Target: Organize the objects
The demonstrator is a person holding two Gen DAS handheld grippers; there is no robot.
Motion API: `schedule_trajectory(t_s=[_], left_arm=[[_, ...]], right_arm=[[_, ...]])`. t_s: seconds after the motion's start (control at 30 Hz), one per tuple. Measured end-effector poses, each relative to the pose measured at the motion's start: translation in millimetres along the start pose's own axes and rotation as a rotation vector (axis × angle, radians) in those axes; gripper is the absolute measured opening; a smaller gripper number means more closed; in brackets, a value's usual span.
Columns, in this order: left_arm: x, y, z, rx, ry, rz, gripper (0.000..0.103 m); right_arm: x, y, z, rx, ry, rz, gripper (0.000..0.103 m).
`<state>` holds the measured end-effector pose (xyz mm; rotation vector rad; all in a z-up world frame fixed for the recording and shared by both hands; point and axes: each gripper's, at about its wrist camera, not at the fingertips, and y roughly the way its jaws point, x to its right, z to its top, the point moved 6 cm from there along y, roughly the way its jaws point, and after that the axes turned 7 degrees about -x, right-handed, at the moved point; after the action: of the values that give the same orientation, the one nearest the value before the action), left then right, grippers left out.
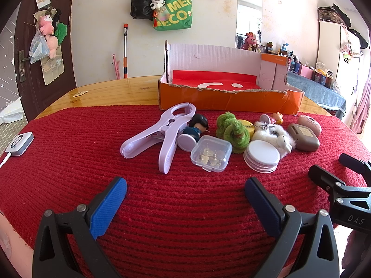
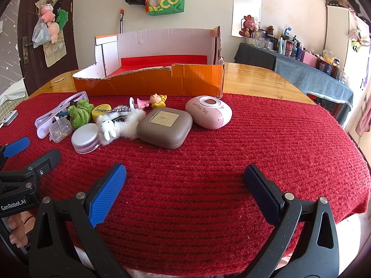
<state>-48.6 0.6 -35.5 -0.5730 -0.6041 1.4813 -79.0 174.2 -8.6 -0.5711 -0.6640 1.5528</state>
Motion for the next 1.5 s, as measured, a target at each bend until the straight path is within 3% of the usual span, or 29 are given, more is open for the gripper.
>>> schedule_trajectory(t_s=[0.93, 1.23, 1.5], left_arm=[[2.1, 2.2, 0.3, -0.005, 0.005, -0.004, 0.103], [-12.1, -8.9, 32.5, -0.007, -0.016, -0.061, 0.103], [-34.8, 2.8, 67.3, -0.082, 0.011, -0.131, 0.103]], right_arm=[[-0.4, 0.5, 0.1, -0.001, -0.001, 0.003, 0.103], [13.2, -11.4, 29.8, -0.007, 0.030, 0.039, 0.103], [36.4, -3.7, 65.9, -0.007, 0.053, 0.019, 0.103]])
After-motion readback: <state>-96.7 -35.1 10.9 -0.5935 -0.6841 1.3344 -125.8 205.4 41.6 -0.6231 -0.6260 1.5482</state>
